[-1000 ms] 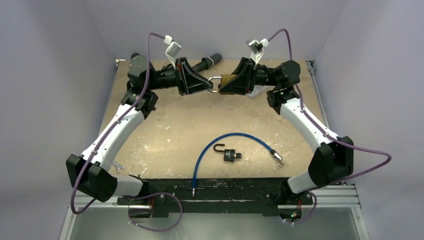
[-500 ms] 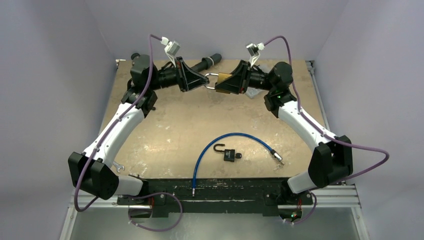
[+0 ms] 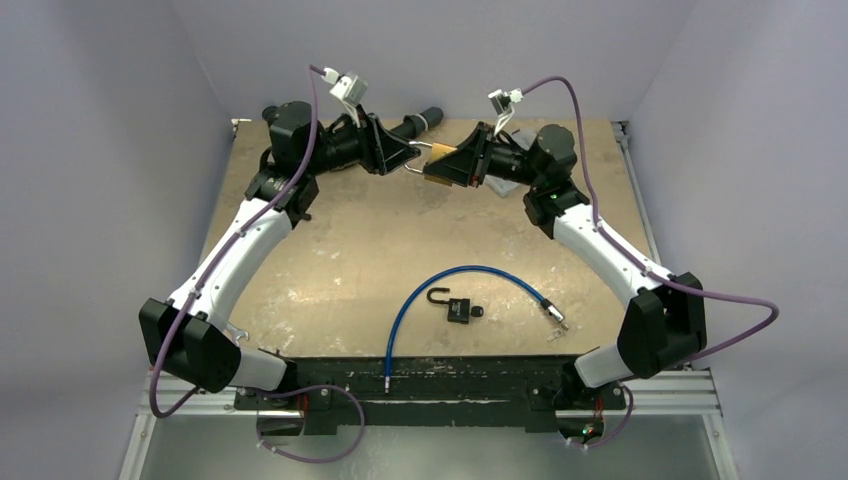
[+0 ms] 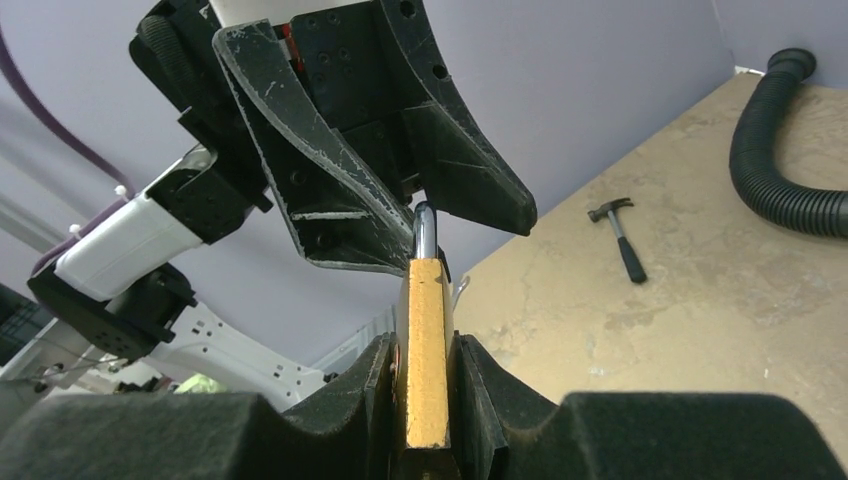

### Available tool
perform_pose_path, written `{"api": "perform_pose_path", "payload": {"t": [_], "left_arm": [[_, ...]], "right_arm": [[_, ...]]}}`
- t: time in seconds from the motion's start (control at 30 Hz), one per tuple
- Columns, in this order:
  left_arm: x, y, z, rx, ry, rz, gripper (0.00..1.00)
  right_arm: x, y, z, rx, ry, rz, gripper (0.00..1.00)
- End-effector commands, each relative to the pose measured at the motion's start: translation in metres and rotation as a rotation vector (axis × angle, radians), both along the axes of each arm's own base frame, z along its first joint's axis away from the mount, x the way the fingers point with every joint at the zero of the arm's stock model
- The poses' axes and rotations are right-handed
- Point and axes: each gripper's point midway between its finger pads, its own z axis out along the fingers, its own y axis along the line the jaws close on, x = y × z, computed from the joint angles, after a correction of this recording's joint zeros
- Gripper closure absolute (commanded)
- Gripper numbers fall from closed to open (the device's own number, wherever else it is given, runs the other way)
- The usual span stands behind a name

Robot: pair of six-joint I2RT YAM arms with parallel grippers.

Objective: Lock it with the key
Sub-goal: Lock the lock.

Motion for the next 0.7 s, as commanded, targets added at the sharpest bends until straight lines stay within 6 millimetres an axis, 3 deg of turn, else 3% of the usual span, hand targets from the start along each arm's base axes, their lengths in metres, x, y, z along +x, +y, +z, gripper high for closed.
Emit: {"api": "perform_pose_path", "payload": {"t": [0.0, 0.37, 0.67], "left_arm": [[0.026, 0.015, 0.011, 0.055, -0.076, 0.146, 0.54], [0.027, 0.009, -0.007, 0.195, -0.096, 0.229, 0.60], [0.035, 0.002, -0.019, 0.285, -0.113, 0.290, 0.62]], "right_arm": [[-0.025, -0.006, 0.057, 0.069, -0.183, -0.002, 1.00], [-0.013, -0.005, 0.056, 0.025, -0.202, -0.093, 1.00], [-0.018, -0.005, 0.056, 0.020, -0.198, -0.119, 1.00]]}}
